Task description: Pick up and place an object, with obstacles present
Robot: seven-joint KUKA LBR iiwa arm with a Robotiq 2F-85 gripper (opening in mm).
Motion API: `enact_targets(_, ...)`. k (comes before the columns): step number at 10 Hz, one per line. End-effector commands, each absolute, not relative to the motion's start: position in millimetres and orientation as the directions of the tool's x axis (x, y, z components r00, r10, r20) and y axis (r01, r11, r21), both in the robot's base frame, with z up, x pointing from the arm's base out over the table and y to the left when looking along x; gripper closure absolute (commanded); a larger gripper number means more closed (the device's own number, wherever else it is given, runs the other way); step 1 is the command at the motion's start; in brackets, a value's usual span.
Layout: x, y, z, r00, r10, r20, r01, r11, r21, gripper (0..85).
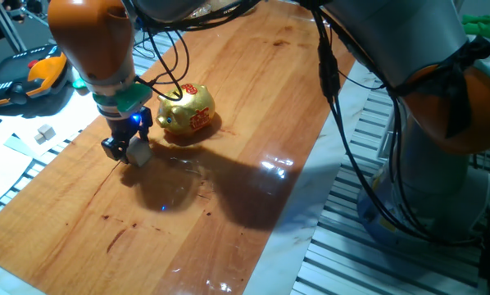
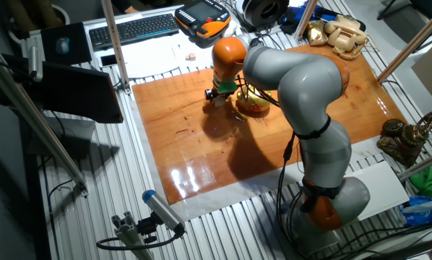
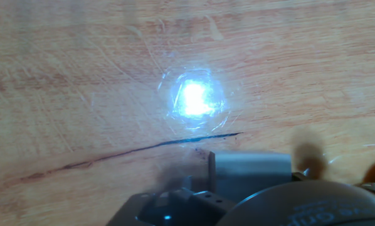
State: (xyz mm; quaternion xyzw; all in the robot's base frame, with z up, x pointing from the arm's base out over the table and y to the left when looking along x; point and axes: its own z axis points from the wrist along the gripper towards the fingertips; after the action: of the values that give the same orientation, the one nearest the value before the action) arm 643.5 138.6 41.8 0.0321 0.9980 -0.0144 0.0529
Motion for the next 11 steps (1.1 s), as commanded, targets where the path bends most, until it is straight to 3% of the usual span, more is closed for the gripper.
enact_targets(1,643,139,41,-0.993,0.059,-0.107,0.062,0.998,-0.028,17.0)
enact_targets(5,644,138,42,-0.994,0.043,-0.099,0.047,0.998,-0.037,17.0)
enact_targets(6,644,137,44,-0.995,0.039,-0.096,0.044,0.998,-0.045,34.0)
enact_targets(8,646,132,49,-0.996,0.037,-0.082,0.041,0.998,-0.046,34.0)
enact_targets(11,649,123,53,-0.998,0.01,-0.059,0.012,1.0,-0.022,85.0)
